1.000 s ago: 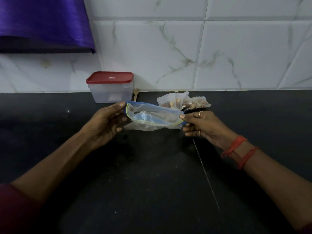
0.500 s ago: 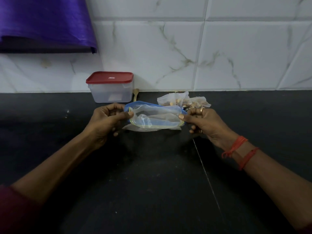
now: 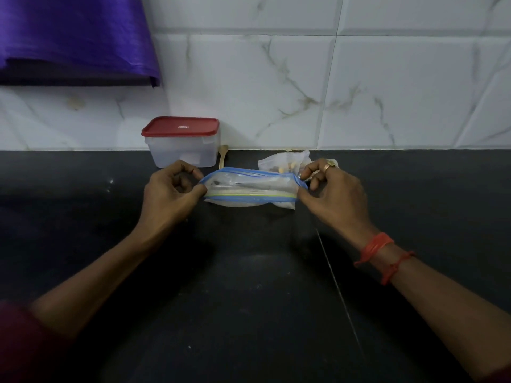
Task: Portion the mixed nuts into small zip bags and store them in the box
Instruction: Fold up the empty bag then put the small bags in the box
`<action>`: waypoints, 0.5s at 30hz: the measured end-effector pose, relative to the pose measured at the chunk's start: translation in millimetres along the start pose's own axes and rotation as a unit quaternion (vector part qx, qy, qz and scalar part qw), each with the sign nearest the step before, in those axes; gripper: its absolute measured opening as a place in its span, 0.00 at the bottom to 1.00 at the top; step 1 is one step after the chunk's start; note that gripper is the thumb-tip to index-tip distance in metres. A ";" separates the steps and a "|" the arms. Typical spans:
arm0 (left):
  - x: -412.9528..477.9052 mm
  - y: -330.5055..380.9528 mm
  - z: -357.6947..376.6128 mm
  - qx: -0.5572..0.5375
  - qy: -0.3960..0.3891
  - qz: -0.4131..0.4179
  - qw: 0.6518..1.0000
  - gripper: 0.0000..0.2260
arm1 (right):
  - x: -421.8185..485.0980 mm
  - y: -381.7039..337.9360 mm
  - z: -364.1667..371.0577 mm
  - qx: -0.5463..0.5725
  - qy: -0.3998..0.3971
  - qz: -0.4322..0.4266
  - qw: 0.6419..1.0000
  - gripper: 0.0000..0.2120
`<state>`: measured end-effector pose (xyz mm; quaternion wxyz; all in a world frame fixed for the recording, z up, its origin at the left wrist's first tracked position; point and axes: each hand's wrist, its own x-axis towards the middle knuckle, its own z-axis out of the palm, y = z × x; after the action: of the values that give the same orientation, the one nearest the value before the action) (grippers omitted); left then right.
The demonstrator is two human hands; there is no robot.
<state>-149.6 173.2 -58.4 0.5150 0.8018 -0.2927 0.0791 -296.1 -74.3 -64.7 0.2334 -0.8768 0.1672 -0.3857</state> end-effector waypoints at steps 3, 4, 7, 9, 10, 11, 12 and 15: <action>1.1 2.7 -2.6 0.035 -0.021 0.020 0.999 0.09 | 2.5 6.5 -1.4 0.116 -0.066 0.025 0.991 0.09; 0.5 4.0 -3.2 0.042 -0.017 0.029 0.999 0.09 | 2.8 6.9 -1.3 0.167 -0.081 0.049 0.981 0.08; -0.8 6.7 -4.6 0.060 -0.001 0.045 0.997 0.07 | 3.1 6.3 1.8 0.273 -0.107 0.110 0.950 0.04; -1.3 7.7 -4.9 0.075 -0.010 0.045 0.996 0.07 | 1.9 4.3 1.9 0.306 -0.116 0.123 0.937 0.06; -1.4 7.4 -5.2 0.081 -0.014 0.046 0.996 0.07 | 1.8 4.0 1.2 0.324 -0.112 0.134 0.930 0.07; -1.4 7.4 -5.7 0.087 -0.018 0.050 0.995 0.09 | 2.0 4.0 0.0 0.339 -0.102 0.149 0.923 0.08; -1.5 7.1 -6.6 0.091 -0.021 0.056 0.994 0.10 | 2.5 4.0 -1.2 0.341 -0.091 0.165 0.921 0.08; -1.1 8.3 -7.7 0.096 -0.032 0.074 0.992 0.12 | 4.5 7.5 0.1 0.311 -0.071 0.185 0.930 0.13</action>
<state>-153.7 177.9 -49.0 0.4188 0.8255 -0.3590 0.1193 -293.9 -82.8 -66.1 0.5723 -0.7391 0.1811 -0.3055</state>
